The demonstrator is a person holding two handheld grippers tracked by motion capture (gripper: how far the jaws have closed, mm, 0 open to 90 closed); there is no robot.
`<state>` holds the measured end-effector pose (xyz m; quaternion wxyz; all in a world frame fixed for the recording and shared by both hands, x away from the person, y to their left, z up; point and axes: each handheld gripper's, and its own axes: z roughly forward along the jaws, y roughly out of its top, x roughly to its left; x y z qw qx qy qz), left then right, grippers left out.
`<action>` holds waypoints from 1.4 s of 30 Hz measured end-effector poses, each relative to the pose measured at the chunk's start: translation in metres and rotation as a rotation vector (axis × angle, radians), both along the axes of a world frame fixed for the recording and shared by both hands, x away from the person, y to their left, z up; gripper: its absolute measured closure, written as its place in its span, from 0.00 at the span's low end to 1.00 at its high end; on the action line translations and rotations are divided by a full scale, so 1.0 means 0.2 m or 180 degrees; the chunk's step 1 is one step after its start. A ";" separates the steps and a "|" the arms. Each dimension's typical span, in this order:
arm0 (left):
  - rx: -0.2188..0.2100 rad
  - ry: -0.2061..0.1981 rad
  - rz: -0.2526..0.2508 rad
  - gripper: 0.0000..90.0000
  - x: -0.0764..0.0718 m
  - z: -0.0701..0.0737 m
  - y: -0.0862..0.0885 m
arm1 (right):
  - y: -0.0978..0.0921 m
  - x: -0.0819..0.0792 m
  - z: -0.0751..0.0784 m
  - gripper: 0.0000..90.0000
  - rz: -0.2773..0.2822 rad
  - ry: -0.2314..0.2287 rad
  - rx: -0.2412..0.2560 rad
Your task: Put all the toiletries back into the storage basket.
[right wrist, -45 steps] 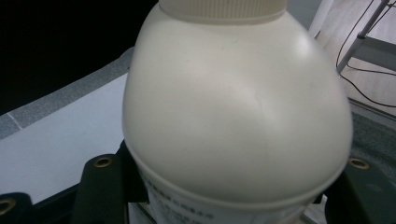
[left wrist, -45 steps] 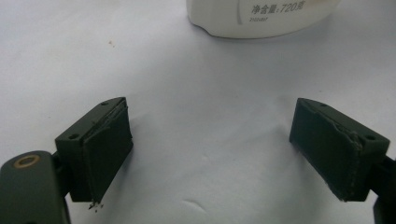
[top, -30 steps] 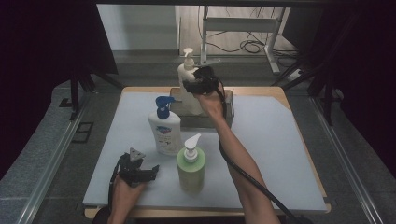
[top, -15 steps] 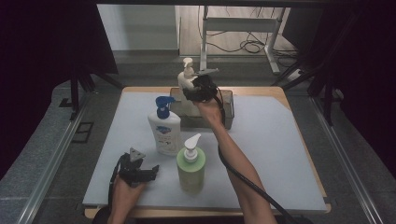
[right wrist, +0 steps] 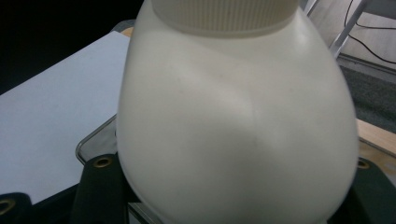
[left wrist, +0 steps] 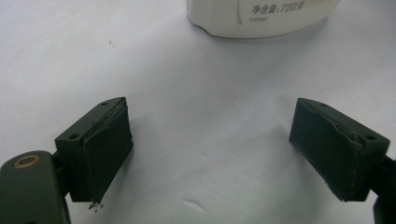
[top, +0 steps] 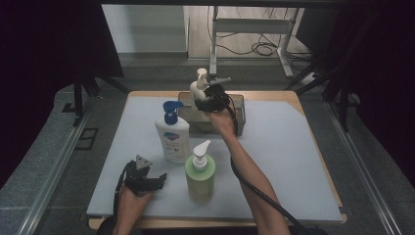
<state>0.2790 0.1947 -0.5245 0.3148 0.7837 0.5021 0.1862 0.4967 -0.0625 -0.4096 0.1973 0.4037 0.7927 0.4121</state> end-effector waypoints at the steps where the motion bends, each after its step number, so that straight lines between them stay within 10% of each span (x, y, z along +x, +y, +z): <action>1: -0.0001 0.0000 0.0000 0.14 0.00 0.00 0.00 | 0.00 0.00 -0.01 0.42 0.0002 0.0009 -0.0012; 24: 0.0001 0.0001 0.0000 0.14 0.00 0.00 0.00 | -0.01 0.00 -0.05 0.33 0.0187 0.0189 -0.0115; 42: -0.0001 -0.0002 -0.0001 0.14 0.00 0.00 0.00 | -0.17 -0.11 0.02 0.23 0.0359 0.0037 -0.0162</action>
